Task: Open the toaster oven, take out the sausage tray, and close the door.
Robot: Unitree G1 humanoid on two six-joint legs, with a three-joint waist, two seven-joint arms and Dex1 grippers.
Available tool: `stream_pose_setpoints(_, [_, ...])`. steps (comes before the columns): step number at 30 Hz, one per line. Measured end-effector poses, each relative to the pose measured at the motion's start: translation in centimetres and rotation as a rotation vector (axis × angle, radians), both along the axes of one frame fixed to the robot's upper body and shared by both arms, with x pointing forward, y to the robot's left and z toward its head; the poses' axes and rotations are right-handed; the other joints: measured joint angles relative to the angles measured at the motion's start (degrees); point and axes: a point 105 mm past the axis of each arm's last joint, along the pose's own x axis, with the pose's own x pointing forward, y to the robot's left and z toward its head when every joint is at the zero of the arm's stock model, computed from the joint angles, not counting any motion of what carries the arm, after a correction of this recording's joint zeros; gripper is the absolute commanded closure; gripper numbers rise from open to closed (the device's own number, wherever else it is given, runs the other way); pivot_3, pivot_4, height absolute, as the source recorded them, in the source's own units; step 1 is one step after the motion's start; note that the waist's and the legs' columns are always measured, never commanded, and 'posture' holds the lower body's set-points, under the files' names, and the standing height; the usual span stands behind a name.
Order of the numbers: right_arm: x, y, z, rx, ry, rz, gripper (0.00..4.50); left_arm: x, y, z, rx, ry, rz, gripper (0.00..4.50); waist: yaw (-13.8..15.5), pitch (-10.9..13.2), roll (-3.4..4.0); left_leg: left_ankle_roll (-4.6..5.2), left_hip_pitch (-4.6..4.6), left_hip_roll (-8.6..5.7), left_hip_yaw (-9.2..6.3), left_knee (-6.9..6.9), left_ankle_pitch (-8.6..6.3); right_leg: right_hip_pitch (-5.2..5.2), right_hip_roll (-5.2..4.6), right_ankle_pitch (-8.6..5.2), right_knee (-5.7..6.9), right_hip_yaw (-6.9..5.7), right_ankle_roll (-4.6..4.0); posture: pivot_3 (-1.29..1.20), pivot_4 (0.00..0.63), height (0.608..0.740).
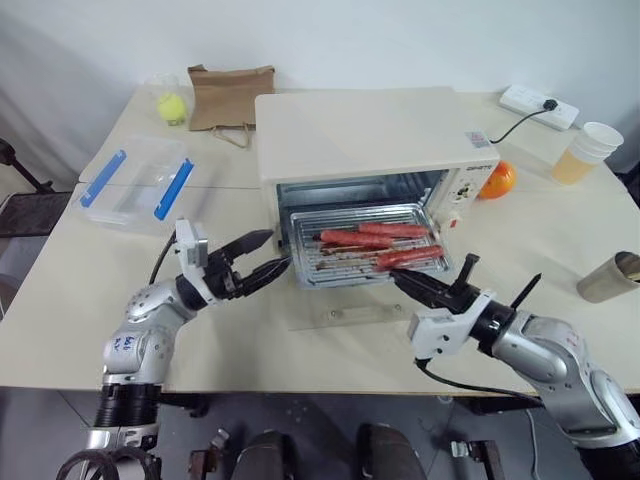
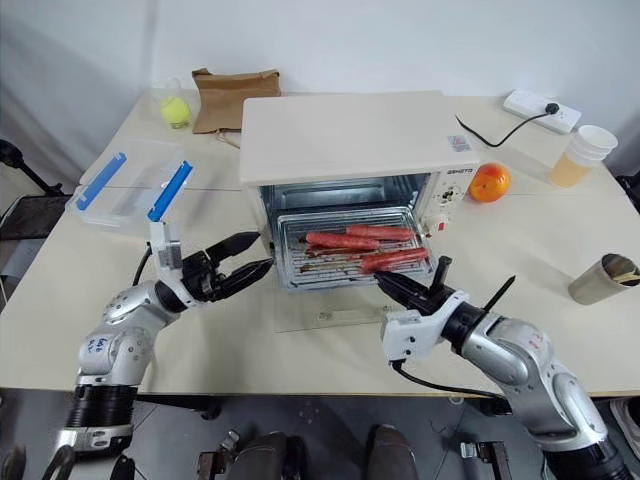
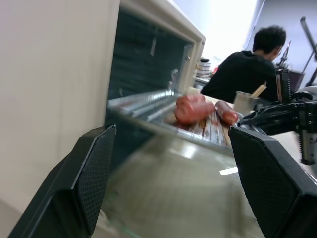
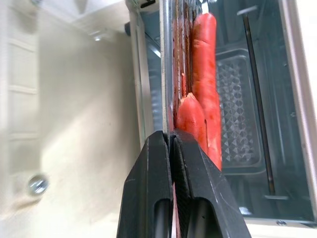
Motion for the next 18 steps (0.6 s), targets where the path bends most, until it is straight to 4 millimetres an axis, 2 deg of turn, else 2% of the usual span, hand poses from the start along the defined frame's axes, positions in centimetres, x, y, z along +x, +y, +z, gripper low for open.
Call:
stream_pose_setpoints(4, [-0.5, -0.1, -0.2, -0.004, 0.008, 0.011, 4.49, -0.4, 0.3, -0.3, -0.059, 0.18, -0.001, 0.63, 0.08, 0.0, 0.0, 0.0, 0.05, 0.0, -0.02, 0.01, 0.0, 0.05, -0.01, 0.0, 0.03, 0.05, 0.0, 0.0, 0.15, 0.74])
stream_pose_setpoints(6, [-0.7, -0.1, -0.4, -0.016, 0.021, 0.022, 4.49, -0.6, -0.4, -0.3, -0.139, 0.323, -0.043, 0.63, 0.17, 0.01, -0.02, 0.0, 0.06, 0.0, -0.04, 0.02, 0.0, 0.07, -0.04, 0.0, 0.03, 0.08, 0.0, 0.0, 0.15, 0.74])
stream_pose_setpoints(9, [-0.7, 0.3, -0.4, -0.035, 0.024, 0.05, 4.49, -1.1, -1.9, -0.3, -0.167, 0.495, -0.126, 0.63, 0.12, 0.02, -0.03, 0.0, 0.1, -0.01, -0.05, 0.03, 0.0, 0.08, -0.04, 0.0, 0.06, 0.09, 0.0, 0.0, 0.15, 0.74])
stream_pose_setpoints(15, [-0.7, 0.7, -0.2, -0.051, 0.022, 0.077, 4.49, -1.6, -3.2, -0.7, -0.189, 0.711, -0.215, 0.63, 0.07, 0.02, -0.03, 0.0, 0.13, -0.02, -0.06, 0.03, 0.01, 0.09, -0.03, 0.0, 0.09, 0.1, 0.0, 0.0, 0.15, 0.74])
stream_pose_setpoints(18, [-0.6, 0.7, -0.4, -0.054, 0.031, 0.079, 4.49, -1.5, -3.2, -1.3, -0.19, 0.782, -0.206, 0.63, 0.08, 0.02, -0.04, -0.01, 0.13, -0.03, -0.05, 0.03, 0.01, 0.1, -0.03, 0.0, 0.08, 0.11, 0.0, 0.0, 0.15, 0.74])
